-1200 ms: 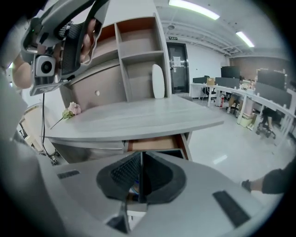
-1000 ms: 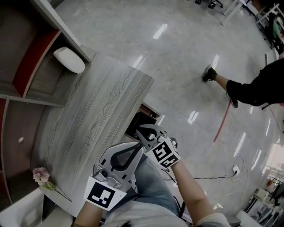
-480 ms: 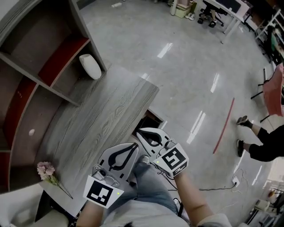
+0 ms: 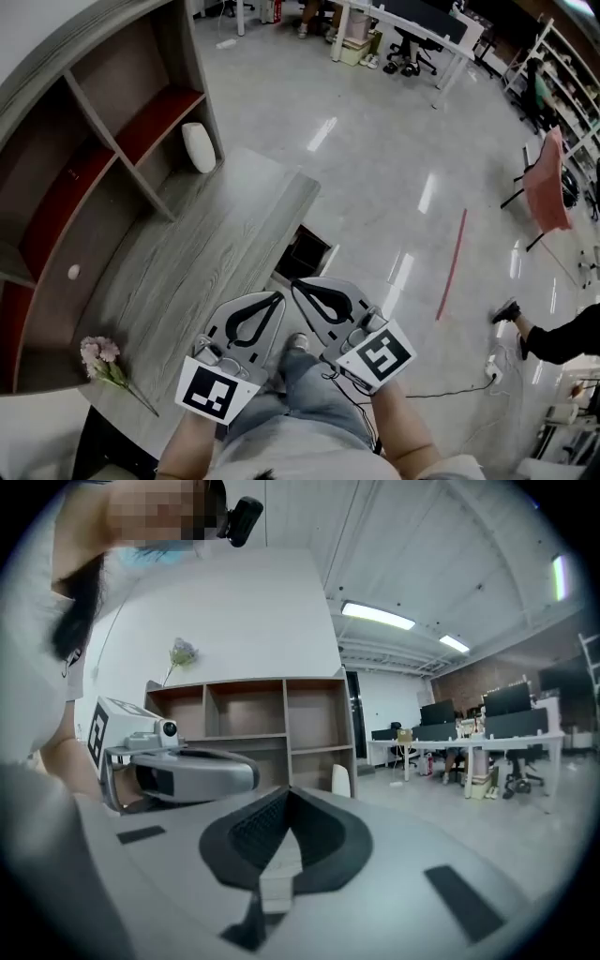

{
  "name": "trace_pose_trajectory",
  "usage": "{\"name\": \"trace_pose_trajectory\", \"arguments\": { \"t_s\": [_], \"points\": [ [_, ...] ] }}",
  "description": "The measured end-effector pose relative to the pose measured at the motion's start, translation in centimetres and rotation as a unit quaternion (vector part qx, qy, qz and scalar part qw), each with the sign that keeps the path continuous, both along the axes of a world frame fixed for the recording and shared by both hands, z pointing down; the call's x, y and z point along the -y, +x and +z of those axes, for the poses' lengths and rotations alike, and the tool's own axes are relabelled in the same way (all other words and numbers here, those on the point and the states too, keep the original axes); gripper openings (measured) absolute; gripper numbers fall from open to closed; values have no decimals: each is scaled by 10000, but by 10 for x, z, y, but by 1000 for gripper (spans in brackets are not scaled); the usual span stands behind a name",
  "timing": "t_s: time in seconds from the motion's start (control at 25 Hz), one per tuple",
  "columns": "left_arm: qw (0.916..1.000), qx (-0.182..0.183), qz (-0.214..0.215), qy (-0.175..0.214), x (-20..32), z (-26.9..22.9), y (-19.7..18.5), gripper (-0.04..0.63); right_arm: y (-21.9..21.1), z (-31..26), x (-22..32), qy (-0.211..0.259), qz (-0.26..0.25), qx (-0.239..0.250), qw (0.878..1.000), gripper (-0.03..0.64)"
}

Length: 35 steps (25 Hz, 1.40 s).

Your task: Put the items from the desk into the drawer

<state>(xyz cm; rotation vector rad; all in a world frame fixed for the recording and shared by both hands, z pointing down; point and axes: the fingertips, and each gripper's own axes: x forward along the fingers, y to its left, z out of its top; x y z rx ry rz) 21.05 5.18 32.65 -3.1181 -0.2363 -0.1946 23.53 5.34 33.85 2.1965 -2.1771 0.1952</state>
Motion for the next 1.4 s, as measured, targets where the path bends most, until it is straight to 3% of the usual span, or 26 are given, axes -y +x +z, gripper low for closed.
{"name": "trace_pose_trajectory", "arguments": {
  "t_s": [0.32,0.68,1.4],
  "points": [
    [9992,-276,290,-11,-33,-17,-50,11,-63,-30,-52,249,401,-144,9988,8],
    [9986,-383,366,19,-40,-27,-98,11,-115,-43,-60,368,412,-182,9983,8],
    [9986,-460,258,86,-23,-33,-122,11,-143,-50,-39,369,219,-259,9987,7]
  ]
}}
